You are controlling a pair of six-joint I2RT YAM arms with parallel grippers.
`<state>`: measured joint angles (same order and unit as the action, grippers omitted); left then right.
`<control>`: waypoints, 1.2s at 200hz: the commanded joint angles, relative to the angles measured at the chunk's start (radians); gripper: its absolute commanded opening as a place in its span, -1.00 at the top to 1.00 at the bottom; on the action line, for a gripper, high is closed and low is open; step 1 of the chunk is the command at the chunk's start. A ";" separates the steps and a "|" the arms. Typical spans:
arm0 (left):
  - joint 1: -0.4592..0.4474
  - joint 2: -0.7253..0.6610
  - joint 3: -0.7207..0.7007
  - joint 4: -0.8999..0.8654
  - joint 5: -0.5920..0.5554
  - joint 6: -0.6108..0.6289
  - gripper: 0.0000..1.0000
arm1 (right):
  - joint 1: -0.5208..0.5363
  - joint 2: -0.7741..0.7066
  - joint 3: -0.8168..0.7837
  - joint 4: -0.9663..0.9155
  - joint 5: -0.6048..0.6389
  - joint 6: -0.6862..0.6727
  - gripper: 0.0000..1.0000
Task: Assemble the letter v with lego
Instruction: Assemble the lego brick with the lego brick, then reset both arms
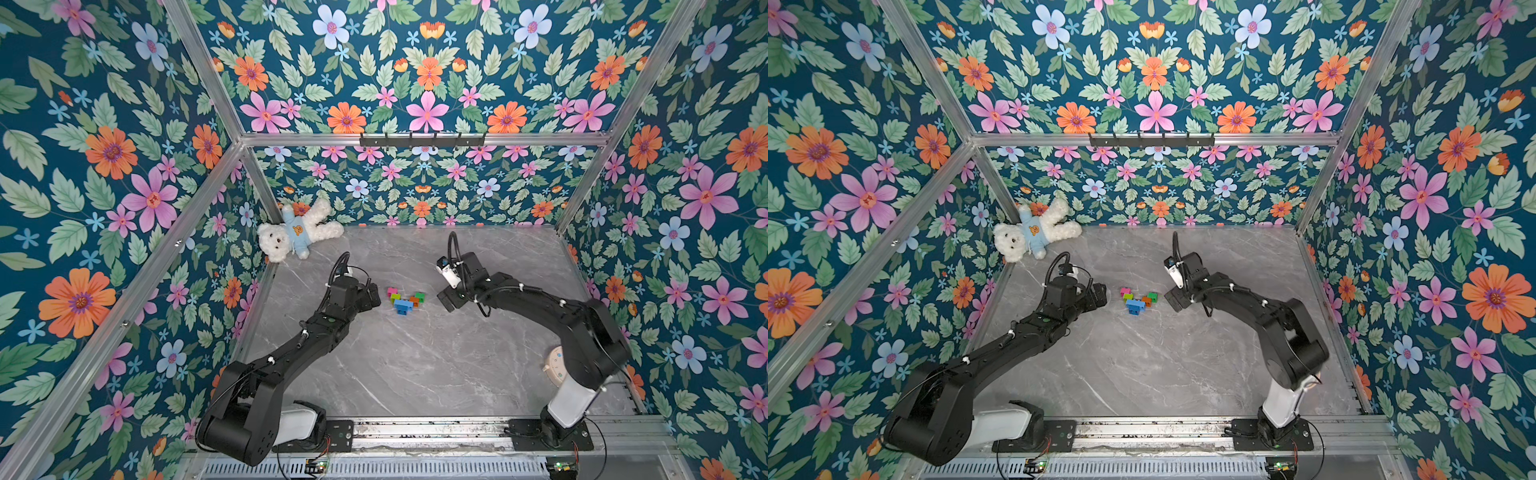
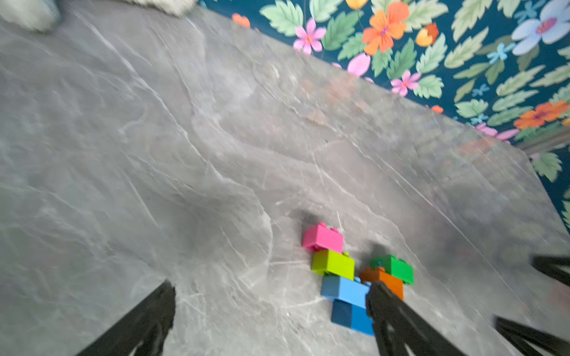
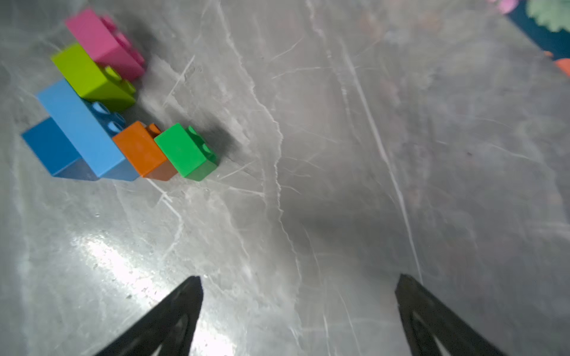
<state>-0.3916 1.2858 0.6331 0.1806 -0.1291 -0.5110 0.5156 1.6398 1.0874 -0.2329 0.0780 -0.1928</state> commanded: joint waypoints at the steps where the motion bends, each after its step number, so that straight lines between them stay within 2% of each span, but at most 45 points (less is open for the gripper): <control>1: 0.001 -0.026 -0.022 0.095 -0.273 0.115 -0.99 | -0.052 -0.188 -0.165 0.255 0.063 0.150 -0.99; 27: 0.007 -0.036 -0.128 0.315 -0.487 0.369 -0.99 | -0.200 -0.387 -0.432 0.544 0.038 0.272 -0.99; 38: 0.028 -0.012 -0.188 0.459 -0.509 0.468 -0.99 | -0.263 -0.419 -0.507 0.640 0.004 0.278 -0.99; 48: 0.066 0.033 -0.244 0.579 -0.471 0.528 -0.99 | -0.307 -0.419 -0.555 0.702 -0.007 0.260 -0.99; 68: 0.186 0.155 -0.281 0.711 -0.335 0.504 -0.99 | -0.366 -0.375 -0.591 0.772 0.002 0.230 -0.99; 78: 0.207 0.163 -0.240 0.622 -0.291 0.480 -0.99 | -0.402 -0.357 -0.592 0.800 -0.031 0.240 -0.99; 93: 0.218 0.183 -0.281 0.783 -0.221 0.551 -0.99 | -0.442 -0.350 -0.605 0.864 -0.081 0.228 -0.99; 102: 0.222 0.190 -0.302 0.848 -0.223 0.569 -0.99 | -0.460 -0.352 -0.628 0.910 -0.080 0.207 -0.99; 120: 0.294 0.284 -0.399 1.142 -0.169 0.523 -0.99 | -0.498 -0.393 -0.653 0.872 -0.073 0.190 -0.99; 130: 0.347 0.318 -0.398 1.153 -0.149 0.461 -0.99 | -0.502 -0.404 -0.652 0.850 -0.020 0.177 -0.99; 137: 0.372 0.319 -0.388 1.120 -0.102 0.452 -0.99 | -0.506 -0.410 -0.662 0.863 -0.037 0.175 -0.99; 150: 0.373 0.307 -0.366 1.057 -0.039 0.470 -0.99 | -0.509 -0.411 -0.676 0.892 -0.078 0.162 -0.99; 175: 0.372 0.311 -0.350 1.029 -0.014 0.484 -0.99 | -0.509 -0.447 -0.692 0.846 -0.103 0.174 -0.99; 193: 0.369 0.314 -0.337 1.009 0.025 0.503 -0.99 | -0.512 -0.469 -0.735 0.848 -0.073 0.206 -0.99; 209: 0.372 0.315 -0.337 1.011 0.027 0.502 -0.99 | -0.531 -0.384 -0.786 0.983 -0.079 0.226 -0.99; 226: 0.372 0.313 -0.336 1.009 0.027 0.501 -0.99 | -0.547 -0.293 -0.766 1.021 -0.112 0.240 -0.99; 240: 0.372 0.313 -0.337 1.014 0.026 0.503 -0.99 | -0.548 -0.185 -0.774 1.151 -0.138 0.225 -0.99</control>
<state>-0.0212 1.5997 0.2932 1.1667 -0.1196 -0.0219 -0.0284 1.3449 0.3149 0.6964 -0.0101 0.0200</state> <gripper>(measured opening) 0.993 0.993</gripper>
